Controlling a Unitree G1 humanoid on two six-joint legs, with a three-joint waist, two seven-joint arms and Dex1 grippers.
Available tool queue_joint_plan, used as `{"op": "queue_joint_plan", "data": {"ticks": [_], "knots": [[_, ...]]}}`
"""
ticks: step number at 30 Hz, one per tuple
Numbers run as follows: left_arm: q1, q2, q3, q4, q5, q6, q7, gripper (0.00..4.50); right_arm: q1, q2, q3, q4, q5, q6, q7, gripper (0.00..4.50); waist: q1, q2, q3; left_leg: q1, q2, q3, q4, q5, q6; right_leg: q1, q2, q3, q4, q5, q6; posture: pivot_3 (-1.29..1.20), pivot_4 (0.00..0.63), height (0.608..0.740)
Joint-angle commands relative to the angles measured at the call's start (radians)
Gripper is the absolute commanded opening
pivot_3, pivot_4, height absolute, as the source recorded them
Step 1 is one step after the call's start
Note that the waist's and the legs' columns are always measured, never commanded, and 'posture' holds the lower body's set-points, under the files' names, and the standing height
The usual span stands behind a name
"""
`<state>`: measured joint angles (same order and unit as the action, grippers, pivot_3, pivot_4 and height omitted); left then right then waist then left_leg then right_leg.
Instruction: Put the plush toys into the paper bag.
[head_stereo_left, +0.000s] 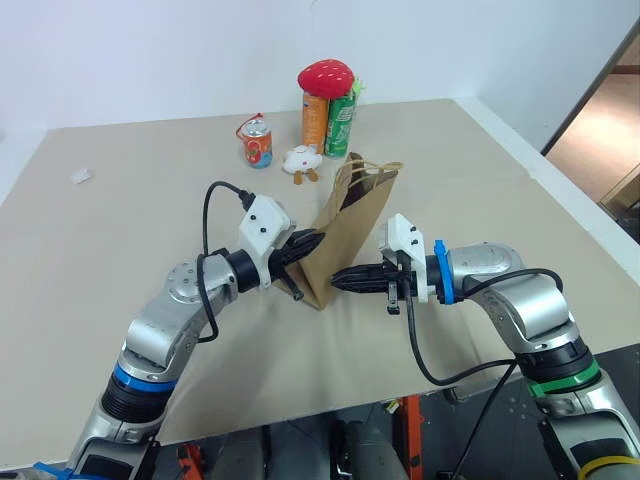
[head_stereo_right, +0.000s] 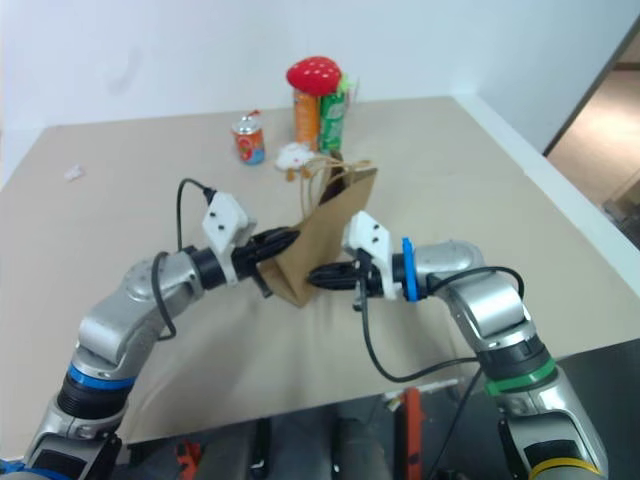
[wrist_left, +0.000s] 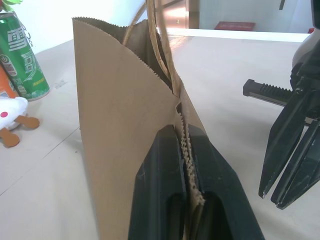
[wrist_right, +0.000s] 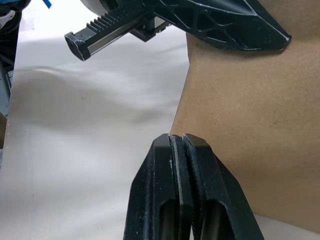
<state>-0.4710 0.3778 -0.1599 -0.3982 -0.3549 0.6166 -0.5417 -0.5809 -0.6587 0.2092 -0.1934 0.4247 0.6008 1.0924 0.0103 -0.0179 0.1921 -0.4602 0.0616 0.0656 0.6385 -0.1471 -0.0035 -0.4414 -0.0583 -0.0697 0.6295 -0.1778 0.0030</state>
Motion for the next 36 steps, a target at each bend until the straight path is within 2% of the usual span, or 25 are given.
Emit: {"op": "queue_joint_plan", "data": {"ticks": [1,3,4,6,11,13,14,19,25,36], "knots": [[-0.014,0.017,0.017,-0.006,0.008,-0.018,-0.013,0.01,-0.002,-0.013,-0.036,-0.039,0.011,-0.019,0.009,0.31,0.0,0.0,0.0,0.0,0.0,0.0,0.0,0.0,0.0,0.0,0.0,0.0,0.0,0.0,0.0,0.0,0.15,0.74],[-0.022,0.026,0.028,0.004,0.012,-0.033,-0.025,0.01,-0.007,-0.013,-0.071,-0.031,0.043,-0.003,0.01,0.31,0.0,0.0,0.0,0.0,0.0,0.0,0.0,0.0,0.0,0.0,0.0,0.0,0.0,0.0,0.0,0.0,0.15,0.74],[-0.026,0.031,0.031,0.009,0.014,-0.04,-0.03,0.0,-0.011,-0.011,-0.09,-0.026,0.061,0.007,0.009,0.7,0.0,0.0,0.0,0.0,0.0,0.0,0.0,0.0,0.0,0.0,0.0,0.0,0.0,0.0,0.0,0.0,0.15,0.74],[-0.029,0.052,0.048,0.025,0.011,-0.075,-0.063,0.0,-0.023,-0.041,-0.157,-0.015,0.122,0.032,0.046,0.96,0.0,0.0,0.0,0.0,0.0,0.0,0.0,0.0,0.0,0.0,0.0,0.0,0.0,0.0,0.0,0.0,0.15,0.74],[-0.041,0.113,0.103,0.071,-0.04,-0.166,-0.191,0.0,-0.04,-0.159,-0.241,-0.019,0.206,0.042,0.176,3.01,0.0,0.0,0.0,0.0,-0.001,0.001,0.0,0.0,0.0,0.0,0.0,0.002,0.0,0.0,0.0,0.0,0.15,0.74],[-0.048,0.155,0.113,0.107,-0.044,-0.208,-0.266,0.0,-0.049,-0.201,-0.26,-0.013,0.221,0.027,0.226,4.12,0.0,0.0,0.0,0.001,0.0,0.001,0.0,0.0,0.0,0.0,0.0,0.002,0.0,0.0,0.0,0.0,0.15,0.74],[-0.05,0.176,0.119,0.127,-0.045,-0.233,-0.307,0.0,-0.053,-0.221,-0.271,-0.006,0.228,0.024,0.249,4.44,0.0,0.0,0.0,0.001,0.0,0.001,-0.001,0.0,0.0,-0.001,0.0,0.002,0.0,0.0,0.0,0.0,0.15,0.74],[-0.065,0.243,0.153,0.201,-0.089,-0.326,-0.479,0.0,-0.083,-0.277,-0.301,0.051,0.228,-0.012,0.304,4.44,0.0,0.0,0.0,0.001,0.0,0.002,-0.001,0.0,0.0,-0.001,0.0,0.002,0.0,0.0,0.0,0.0,0.15,0.74],[-0.095,0.307,0.181,0.247,-0.176,-0.309,-0.649,0.0,-0.133,-0.288,-0.317,0.085,0.232,-0.037,0.309,4.44,0.0,0.0,0.0,0.001,0.0,0.004,0.0,0.0,0.0,-0.002,0.0,0.003,0.0,0.0,0.0,0.0,0.15,0.74],[-0.054,0.327,0.147,0.182,-0.22,-0.362,-0.821,0.0,-0.141,-0.332,-0.312,0.085,0.229,-0.012,0.327,4.44,-0.001,0.0,0.0,0.001,0.001,0.005,-0.001,-0.001,-0.001,-0.002,0.0,0.004,0.0,0.0,0.0,0.0,0.15,0.74]]}}
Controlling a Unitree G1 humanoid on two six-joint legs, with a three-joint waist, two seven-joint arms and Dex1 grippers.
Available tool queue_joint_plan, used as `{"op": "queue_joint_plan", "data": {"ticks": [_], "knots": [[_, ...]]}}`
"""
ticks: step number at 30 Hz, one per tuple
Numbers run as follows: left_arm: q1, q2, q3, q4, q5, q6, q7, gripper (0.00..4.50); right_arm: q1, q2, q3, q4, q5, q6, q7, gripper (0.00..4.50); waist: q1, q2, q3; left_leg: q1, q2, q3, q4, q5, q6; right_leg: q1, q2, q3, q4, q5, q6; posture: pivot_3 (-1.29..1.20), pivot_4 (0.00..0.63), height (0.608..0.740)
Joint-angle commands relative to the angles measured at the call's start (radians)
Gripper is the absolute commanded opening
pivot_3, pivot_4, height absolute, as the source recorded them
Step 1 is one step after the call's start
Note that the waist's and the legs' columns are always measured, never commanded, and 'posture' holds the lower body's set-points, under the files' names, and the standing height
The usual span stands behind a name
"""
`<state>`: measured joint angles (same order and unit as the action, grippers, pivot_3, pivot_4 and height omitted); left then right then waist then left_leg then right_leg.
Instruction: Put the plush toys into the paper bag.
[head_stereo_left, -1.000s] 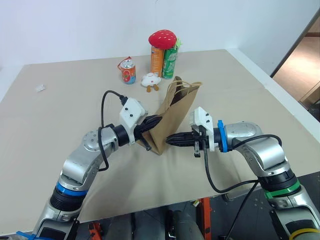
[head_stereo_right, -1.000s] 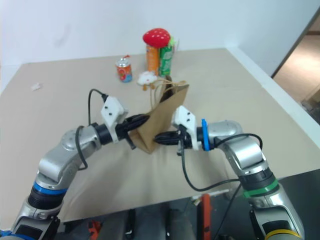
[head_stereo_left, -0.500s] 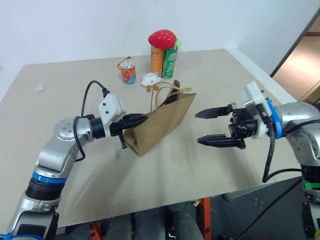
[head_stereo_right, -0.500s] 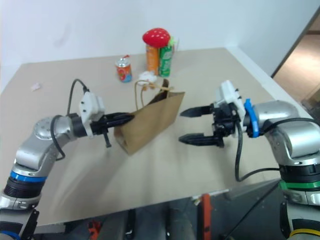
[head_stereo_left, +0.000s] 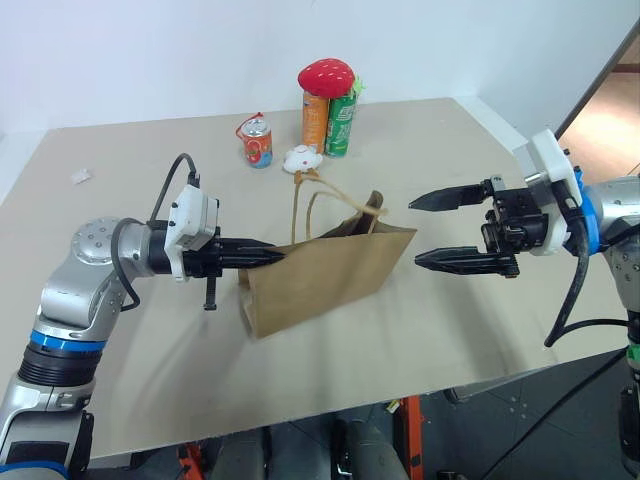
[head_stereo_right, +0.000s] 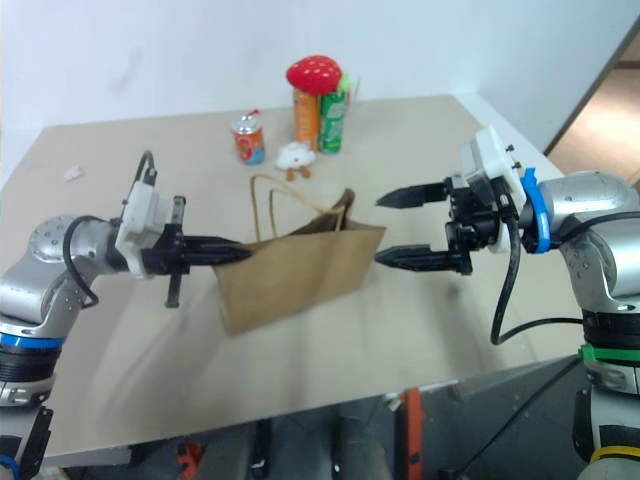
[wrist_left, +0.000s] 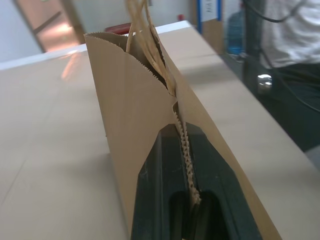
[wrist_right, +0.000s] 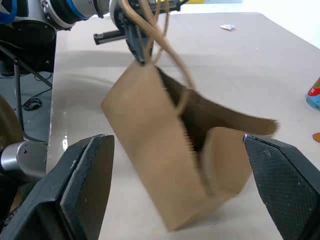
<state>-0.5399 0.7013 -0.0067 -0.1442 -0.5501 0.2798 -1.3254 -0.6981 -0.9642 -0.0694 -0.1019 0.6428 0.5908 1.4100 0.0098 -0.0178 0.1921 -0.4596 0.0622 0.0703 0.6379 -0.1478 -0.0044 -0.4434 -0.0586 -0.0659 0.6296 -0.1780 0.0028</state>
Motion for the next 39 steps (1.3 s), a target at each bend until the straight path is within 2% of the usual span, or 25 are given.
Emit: {"op": "queue_joint_plan", "data": {"ticks": [1,7,9,10,13,14,17,24,30,36,39], "knots": [[0.024,0.005,-0.01,-0.088,-0.029,-0.031,-0.051,0.0,-0.023,-0.029,-0.033,-0.005,0.009,-0.001,0.012,4.44,0.0,0.0,0.0,0.0,0.0,0.0,0.0,0.0,0.0,0.0,0.0,0.0,0.0,0.0,0.0,0.0,0.15,0.74],[0.046,0.015,-0.02,-0.06,0.011,-0.09,-0.102,0.0,-0.008,-0.04,-0.034,-0.006,0.007,-0.004,0.014,4.44,0.0,0.0,0.0,0.0,0.0,0.001,0.0,0.0,0.0,0.0,0.0,0.001,0.0,0.0,0.0,0.0,0.15,0.74],[0.049,0.018,-0.027,-0.028,0.043,-0.121,-0.108,0.42,-0.001,-0.039,-0.033,-0.009,0.004,-0.01,0.012,4.5,0.0,0.0,0.0,0.0,0.0,0.001,0.0,0.0,0.0,0.0,0.0,0.001,0.0,0.0,0.0,0.0,0.15,0.74],[0.048,0.018,-0.027,-0.02,0.047,-0.122,-0.106,0.94,0.001,-0.036,-0.031,-0.01,0.002,-0.013,0.01,4.5,0.0,0.0,0.0,0.0,0.0,0.001,0.0,0.0,0.0,0.0,0.0,0.001,0.0,0.0,0.0,0.0,0.15,0.74],[0.044,0.024,-0.018,-0.026,0.034,-0.098,-0.097,1.89,0.0,-0.027,-0.029,-0.013,0.004,-0.015,0.004,4.5,0.0,0.0,0.0,0.0,0.0,0.002,0.0,0.0,0.0,0.0,0.0,0.001,0.0,0.0,0.0,0.0,0.15,0.74],[0.04,0.028,-0.006,-0.04,0.009,-0.057,-0.08,2.44,-0.001,-0.026,-0.03,-0.012,0.006,-0.016,0.004,4.5,0.0,0.0,0.0,0.0,0.0,0.002,0.0,0.0,0.0,0.0,0.0,0.001,0.0,0.0,0.0,0.0,0.15,0.74],[-0.025,0.047,0.07,-0.106,-0.142,0.148,0.035,2.75,-0.005,-0.025,-0.039,-0.005,0.015,-0.005,-0.003,4.5,0.0,0.0,0.0,0.0,0.0,0.003,0.0,0.0,0.0,-0.001,0.0,0.002,0.0,0.0,0.0,0.0,0.15,0.74],[-0.048,0.117,0.203,-0.196,-0.281,0.345,0.197,2.75,0.002,-0.031,-0.064,0.055,0.027,0.016,-0.007,4.5,-0.001,0.0,0.0,0.001,0.001,0.004,0.0,0.0,0.0,-0.001,0.0,0.003,0.0,0.0,0.0,0.0,0.15,0.74],[0.06,0.111,0.159,-0.052,-0.013,0.222,0.354,2.75,0.004,0.02,-0.059,0.191,-0.031,-0.067,-0.04,4.5,-0.002,0.0,0.0,0.003,0.001,0.005,0.0,-0.001,0.0,0.0,0.001,0.004,0.0,0.0,0.0,0.0,0.15,0.74],[0.13,0.043,0.124,0.002,0.08,0.138,0.415,2.75,0.02,0.061,-0.054,0.242,-0.069,-0.135,-0.066,4.5,-0.001,0.0,0.0,0.005,0.001,0.007,0.0,-0.001,0.0,0.001,0.0,0.006,0.0,0.0,0.0,0.0,0.15,0.74],[0.15,0.011,0.147,0.006,0.072,0.116,0.431,3.44,0.031,0.073,-0.051,0.242,-0.08,-0.149,-0.071,4.5,-0.001,0.0,0.0,0.003,0.001,0.008,-0.001,-0.001,0.0,0.0,0.0,0.006,0.0,0.0,0.0,0.0,0.15,0.74]]}}
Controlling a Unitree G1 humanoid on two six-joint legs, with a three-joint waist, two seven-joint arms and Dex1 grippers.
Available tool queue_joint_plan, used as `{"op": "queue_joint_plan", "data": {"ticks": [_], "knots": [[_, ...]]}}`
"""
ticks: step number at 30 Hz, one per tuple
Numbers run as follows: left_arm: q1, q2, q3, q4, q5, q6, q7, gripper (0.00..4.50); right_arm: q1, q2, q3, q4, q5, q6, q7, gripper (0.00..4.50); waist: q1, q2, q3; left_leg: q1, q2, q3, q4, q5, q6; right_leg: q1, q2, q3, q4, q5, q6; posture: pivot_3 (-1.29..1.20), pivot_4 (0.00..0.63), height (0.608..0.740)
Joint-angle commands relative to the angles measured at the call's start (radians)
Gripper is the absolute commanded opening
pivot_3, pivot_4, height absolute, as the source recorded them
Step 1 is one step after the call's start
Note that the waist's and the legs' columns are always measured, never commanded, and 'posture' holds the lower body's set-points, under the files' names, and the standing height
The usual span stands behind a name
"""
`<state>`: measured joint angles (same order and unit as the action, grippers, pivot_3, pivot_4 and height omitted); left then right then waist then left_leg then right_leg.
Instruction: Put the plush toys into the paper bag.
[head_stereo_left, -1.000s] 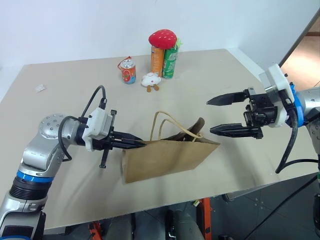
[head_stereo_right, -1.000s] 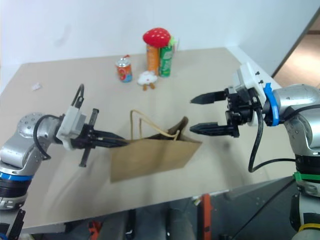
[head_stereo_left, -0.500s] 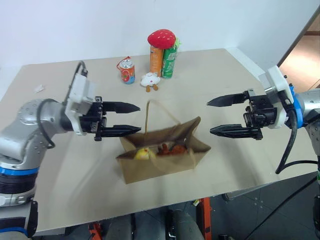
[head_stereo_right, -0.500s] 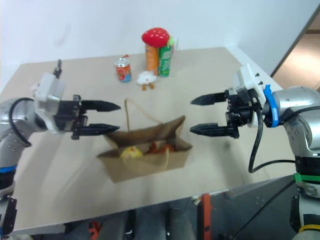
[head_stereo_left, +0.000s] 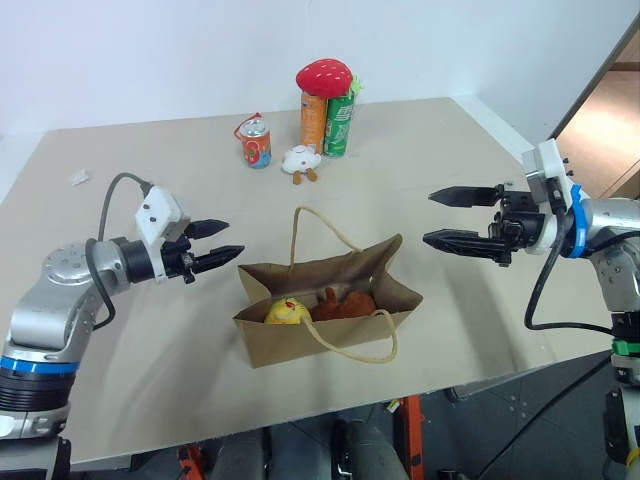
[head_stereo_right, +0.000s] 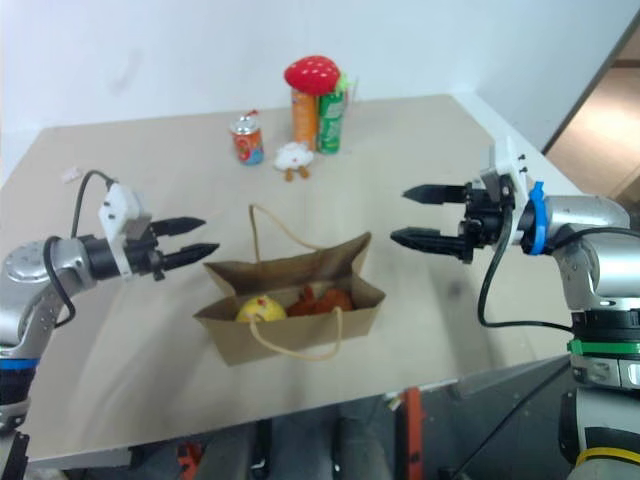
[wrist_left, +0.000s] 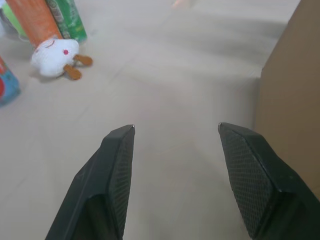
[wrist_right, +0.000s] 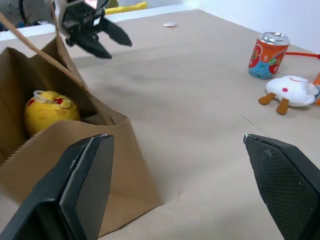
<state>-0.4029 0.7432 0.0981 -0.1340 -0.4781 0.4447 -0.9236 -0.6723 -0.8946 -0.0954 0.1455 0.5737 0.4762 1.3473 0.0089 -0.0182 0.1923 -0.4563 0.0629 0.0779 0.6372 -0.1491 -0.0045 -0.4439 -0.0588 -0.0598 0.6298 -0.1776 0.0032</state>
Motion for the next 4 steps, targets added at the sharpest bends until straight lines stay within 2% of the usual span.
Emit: {"op": "queue_joint_plan", "data": {"ticks": [1,4], "knots": [[0.016,-0.032,0.041,-0.003,0.013,-0.066,0.034,3.84,0.009,0.005,-0.025,-0.007,-0.015,-0.038,-0.008,4.5,0.0,0.0,0.0,0.0,0.0,0.0,0.0,0.0,0.0,0.0,0.0,0.0,0.0,0.0,0.0,0.0,0.15,0.74],[0.02,-0.04,0.046,0.001,0.032,-0.088,0.056,4.47,0.014,0.005,-0.029,-0.01,-0.016,-0.034,-0.013,4.5,0.0,0.0,0.0,0.0,0.0,0.0,-0.001,0.0,0.0,0.0,0.001,0.0,0.0,0.0,0.0,0.0,0.15,0.74]]}}
